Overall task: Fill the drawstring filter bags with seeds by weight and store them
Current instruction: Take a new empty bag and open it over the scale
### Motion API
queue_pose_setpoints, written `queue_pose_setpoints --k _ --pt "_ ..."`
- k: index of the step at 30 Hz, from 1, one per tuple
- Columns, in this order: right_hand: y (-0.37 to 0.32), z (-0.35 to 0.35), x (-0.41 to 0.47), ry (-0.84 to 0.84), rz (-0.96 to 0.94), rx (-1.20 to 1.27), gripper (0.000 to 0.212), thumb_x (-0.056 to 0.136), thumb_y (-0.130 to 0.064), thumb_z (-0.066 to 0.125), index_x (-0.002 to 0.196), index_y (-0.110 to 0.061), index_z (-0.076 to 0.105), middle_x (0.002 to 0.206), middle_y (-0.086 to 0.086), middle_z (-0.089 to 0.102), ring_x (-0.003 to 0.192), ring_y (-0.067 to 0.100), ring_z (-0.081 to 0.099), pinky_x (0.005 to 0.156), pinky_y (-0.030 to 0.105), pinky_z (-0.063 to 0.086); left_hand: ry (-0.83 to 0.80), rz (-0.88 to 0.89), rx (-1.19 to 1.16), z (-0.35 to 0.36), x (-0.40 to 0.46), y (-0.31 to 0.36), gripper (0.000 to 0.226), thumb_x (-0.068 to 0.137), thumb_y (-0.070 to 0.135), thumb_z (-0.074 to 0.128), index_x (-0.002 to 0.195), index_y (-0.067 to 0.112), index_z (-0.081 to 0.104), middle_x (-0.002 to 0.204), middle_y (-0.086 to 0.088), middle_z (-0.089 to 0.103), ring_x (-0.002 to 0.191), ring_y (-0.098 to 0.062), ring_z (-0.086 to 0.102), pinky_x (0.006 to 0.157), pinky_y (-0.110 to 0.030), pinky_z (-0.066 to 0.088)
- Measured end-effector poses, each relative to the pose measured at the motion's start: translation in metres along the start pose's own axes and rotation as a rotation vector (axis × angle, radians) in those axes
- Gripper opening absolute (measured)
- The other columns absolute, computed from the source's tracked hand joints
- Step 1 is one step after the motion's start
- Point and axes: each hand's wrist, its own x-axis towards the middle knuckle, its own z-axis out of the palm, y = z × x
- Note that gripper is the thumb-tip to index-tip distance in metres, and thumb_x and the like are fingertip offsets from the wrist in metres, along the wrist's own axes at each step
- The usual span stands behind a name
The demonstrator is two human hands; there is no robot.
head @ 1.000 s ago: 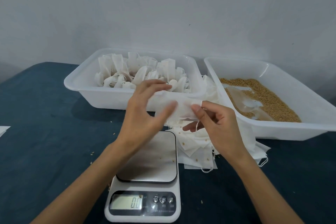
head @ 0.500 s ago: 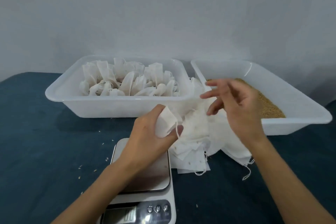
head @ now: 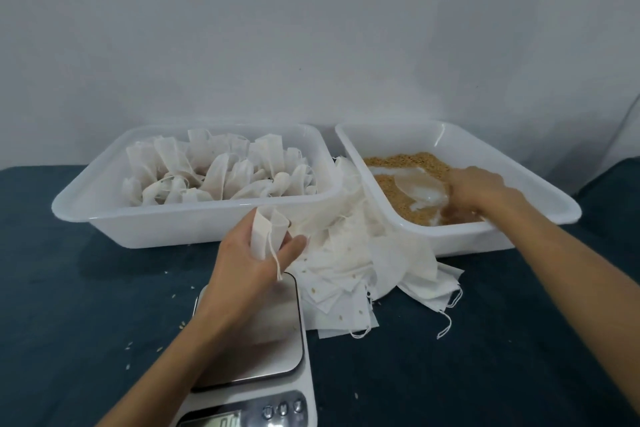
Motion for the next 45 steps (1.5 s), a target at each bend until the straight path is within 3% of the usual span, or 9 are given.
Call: queue_pose_setpoints --k 4,10,18,21,24,28,33,39,45 --pt "-0.003 -0.003 0.000 0.022 -0.020 -0.215 0.026 0.081 -0.033 0.079 0.091 -0.022 0.058 0.081 -0.005 0.058 0.069 0.012 0.052 0.064 0.030 0.040 0.010 -0.001 0.025 0.000 0.001 0.000 0.027 0.074 0.041 0.077 0.092 0.024 0.066 0.084 0.002 0.070 0.071 -0.002 0.063 0.071 -0.024 0.053" --pt "0.006 0.001 -0.004 -0.028 -0.250 -0.234 0.013 0.082 -0.014 0.068 0.083 -0.018 0.055 0.088 0.002 0.063 0.072 0.017 0.052 0.059 0.029 0.039 0.021 -0.005 0.001 -0.002 0.003 0.000 0.027 0.075 0.039 0.077 0.092 0.022 0.067 0.085 0.002 0.070 0.068 0.001 0.063 0.067 -0.015 0.052" --pt "0.014 -0.014 -0.009 -0.240 -0.391 -0.291 0.028 0.092 -0.004 0.052 0.075 -0.026 0.057 0.089 -0.009 0.055 0.080 0.015 0.053 0.068 0.025 0.043 0.020 0.024 -0.020 -0.004 0.005 -0.003 0.016 0.087 0.022 0.083 0.089 0.027 0.068 0.080 0.008 0.071 0.067 0.003 0.064 0.062 -0.009 0.051" --pt "0.020 -0.023 -0.012 -0.361 -0.413 -0.229 0.034 0.093 0.003 0.048 0.084 -0.027 0.060 0.090 -0.015 0.054 0.083 0.009 0.054 0.069 0.019 0.041 0.032 0.026 -0.026 -0.004 0.006 -0.004 0.014 0.089 0.016 0.081 0.090 0.023 0.069 0.077 0.011 0.070 0.066 0.003 0.064 0.060 -0.009 0.050" --pt "0.032 -0.026 -0.015 -0.428 -0.433 -0.020 0.030 0.095 0.003 0.053 0.098 -0.022 0.070 0.099 -0.013 0.065 0.099 0.014 0.062 0.081 0.020 0.048 0.012 0.036 -0.027 -0.005 0.005 -0.004 0.017 0.089 0.017 0.081 0.090 0.029 0.068 0.079 0.005 0.071 0.066 0.001 0.063 0.061 -0.010 0.050" --pt "0.050 -0.016 -0.016 -0.227 -0.363 0.344 0.022 0.093 -0.005 0.069 0.112 -0.017 0.071 0.106 -0.006 0.071 0.106 0.012 0.063 0.100 0.031 0.048 -0.022 0.061 -0.019 -0.003 0.005 -0.001 0.022 0.080 0.030 0.084 0.091 0.038 0.067 0.083 -0.004 0.068 0.066 -0.003 0.062 0.065 -0.012 0.052" --pt "0.053 -0.001 -0.020 0.005 -0.293 0.481 0.027 0.094 -0.010 0.069 0.122 -0.011 0.069 0.116 0.003 0.070 0.113 0.020 0.062 0.105 0.040 0.046 -0.057 0.076 0.018 -0.001 0.002 -0.002 0.025 0.076 0.041 0.078 0.097 0.038 0.066 0.080 0.000 0.068 0.070 -0.005 0.063 0.068 -0.016 0.055" --pt "0.050 0.005 -0.024 0.078 -0.282 0.593 0.031 0.096 -0.011 0.067 0.127 -0.011 0.066 0.120 0.002 0.069 0.114 0.018 0.061 0.101 0.031 0.043 -0.061 0.069 0.013 -0.001 0.001 -0.003 0.029 0.074 0.044 0.079 0.098 0.034 0.068 0.086 0.000 0.070 0.073 -0.006 0.065 0.072 -0.027 0.055" --pt "0.051 -0.002 -0.030 0.152 -0.299 0.608 0.027 0.097 -0.008 0.064 0.124 -0.011 0.067 0.106 -0.008 0.064 0.105 0.010 0.057 0.090 0.023 0.037 -0.083 0.064 -0.014 0.000 -0.002 -0.002 0.044 0.066 0.057 0.077 0.099 0.029 0.070 0.088 -0.004 0.069 0.074 -0.007 0.063 0.073 -0.032 0.053"
